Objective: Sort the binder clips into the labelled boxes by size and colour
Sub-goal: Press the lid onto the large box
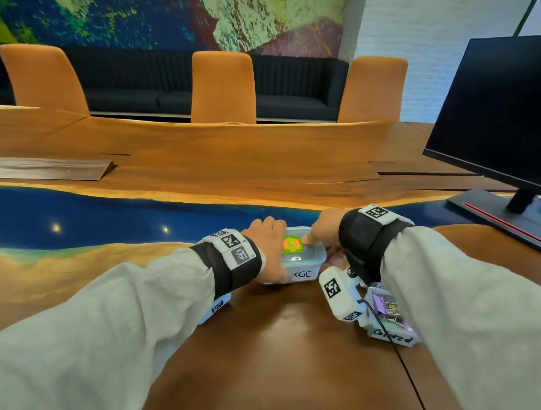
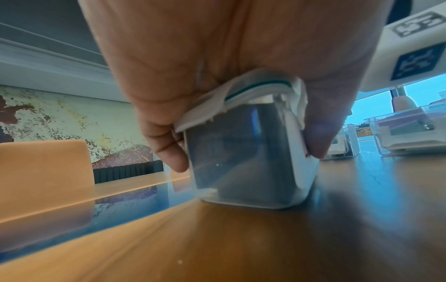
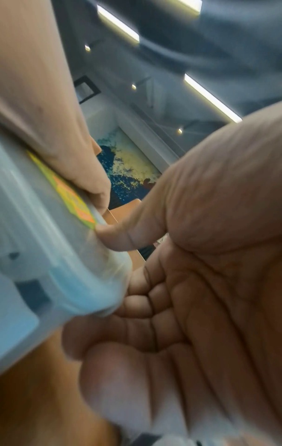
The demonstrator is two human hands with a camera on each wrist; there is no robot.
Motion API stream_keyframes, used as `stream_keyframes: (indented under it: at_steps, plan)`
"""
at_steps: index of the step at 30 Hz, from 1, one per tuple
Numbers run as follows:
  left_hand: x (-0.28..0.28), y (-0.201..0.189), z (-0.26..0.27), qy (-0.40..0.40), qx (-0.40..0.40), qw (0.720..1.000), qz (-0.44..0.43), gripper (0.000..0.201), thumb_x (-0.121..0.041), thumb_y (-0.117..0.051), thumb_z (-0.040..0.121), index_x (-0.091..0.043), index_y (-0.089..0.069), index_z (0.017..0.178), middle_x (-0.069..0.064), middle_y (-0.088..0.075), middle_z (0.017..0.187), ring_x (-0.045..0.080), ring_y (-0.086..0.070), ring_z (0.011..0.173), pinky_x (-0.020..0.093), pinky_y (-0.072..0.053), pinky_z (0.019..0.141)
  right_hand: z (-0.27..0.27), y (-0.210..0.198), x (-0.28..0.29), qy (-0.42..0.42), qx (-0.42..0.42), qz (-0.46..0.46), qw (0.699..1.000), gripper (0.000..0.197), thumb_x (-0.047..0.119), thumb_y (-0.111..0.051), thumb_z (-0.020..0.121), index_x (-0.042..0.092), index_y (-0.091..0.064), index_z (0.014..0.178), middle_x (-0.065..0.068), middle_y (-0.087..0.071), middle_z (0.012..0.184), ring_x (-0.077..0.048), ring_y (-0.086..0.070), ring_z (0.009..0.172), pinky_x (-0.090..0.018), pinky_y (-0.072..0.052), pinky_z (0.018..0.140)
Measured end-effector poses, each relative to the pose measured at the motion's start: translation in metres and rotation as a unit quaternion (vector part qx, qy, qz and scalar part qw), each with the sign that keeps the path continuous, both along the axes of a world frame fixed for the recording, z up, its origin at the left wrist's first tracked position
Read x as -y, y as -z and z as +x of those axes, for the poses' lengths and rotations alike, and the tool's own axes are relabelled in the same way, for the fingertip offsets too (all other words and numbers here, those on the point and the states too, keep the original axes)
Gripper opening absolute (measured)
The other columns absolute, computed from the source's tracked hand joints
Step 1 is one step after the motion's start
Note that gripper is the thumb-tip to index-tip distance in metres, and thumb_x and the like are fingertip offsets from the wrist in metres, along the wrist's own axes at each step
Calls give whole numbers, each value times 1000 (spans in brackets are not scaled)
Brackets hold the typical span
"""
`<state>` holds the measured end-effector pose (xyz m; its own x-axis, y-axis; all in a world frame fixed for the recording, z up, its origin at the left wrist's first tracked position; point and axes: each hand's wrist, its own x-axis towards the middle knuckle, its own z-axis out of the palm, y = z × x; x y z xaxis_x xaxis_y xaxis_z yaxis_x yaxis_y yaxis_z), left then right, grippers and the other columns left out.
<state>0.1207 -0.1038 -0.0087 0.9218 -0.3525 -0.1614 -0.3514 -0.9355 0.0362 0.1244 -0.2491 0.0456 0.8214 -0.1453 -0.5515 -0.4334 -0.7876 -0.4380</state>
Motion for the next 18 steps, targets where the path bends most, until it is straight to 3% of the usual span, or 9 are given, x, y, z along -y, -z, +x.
stream_keyframes:
  at_steps: [2,5,7,9,11,13,14,16,18]
  plan:
    - [2,0,-1,-2,5,1000,7,105,-74,-74,65,-20,-29,144,2,-42,129,24,-45,117,42,-48,92,0,1,-1,-16,12,-16,1000,21,23,-61,99,2,-59,96,-18,-72,92,-33,-72,84,-40,-58,79]
    - [1,1,-2,0,1,1000,1,114,-83,-71,59,-25,-27,146,1,-42,130,24,-44,118,43,-48,94,-1,-2,-2,-11,17,-8,1000,21,22,-62,98,2,-59,93,-17,-70,82,-30,-67,67,-38,-57,67]
    - [-1,1,-2,3,-4,1000,-8,118,-86,-69,56,-26,-25,148,-1,-41,130,23,-43,119,42,-47,93,0,-5,-3,-66,17,-72,995,25,26,-61,98,2,-60,92,-16,-69,85,-28,-63,66,-36,-56,70]
    - [-3,-2,-2,5,-13,1000,-13,121,-87,-69,55,-27,-24,150,-1,-39,130,23,-42,120,43,-46,93,0,-12,-8,-166,49,-198,965,28,32,-59,98,6,-60,87,-10,-66,86,-22,-59,65,-30,-52,65]
    - [-4,-5,-1,9,-32,999,-13,125,-84,-73,54,-25,-22,151,1,-37,131,24,-40,122,43,-45,95,-1,-16,-13,-251,90,-262,928,29,33,-65,92,9,-63,108,-6,-65,100,-21,-62,82,-29,-51,71]
    - [-5,-8,2,12,-47,999,-19,130,-82,-79,49,-23,-24,150,1,-36,130,23,-39,122,42,-45,97,2,-13,-14,-327,101,-243,908,70,39,-77,80,14,-48,138,-5,-59,132,-24,-59,115,-37,-51,96]
    - [-6,-9,4,12,-52,998,-25,133,-81,-81,45,-21,-24,149,1,-36,129,23,-40,122,42,-45,98,2,-13,-15,-349,97,-224,905,89,43,-83,74,18,-39,147,-2,-52,142,-24,-54,124,-40,-47,103]
    - [-10,-15,6,2,-77,996,-49,140,-77,-85,42,-19,-19,151,3,-34,134,26,-38,129,46,-44,104,1,-11,-17,-357,93,-209,906,113,47,-89,64,22,-24,153,2,-47,146,-24,-51,127,-42,-46,105]
    - [-19,-25,8,-19,-125,988,-92,143,-77,-84,47,-24,-9,157,7,-28,146,31,-33,139,52,-40,110,4,-7,-19,-359,106,-221,901,120,47,-92,59,25,-20,153,1,-53,139,-26,-56,119,-43,-50,99]
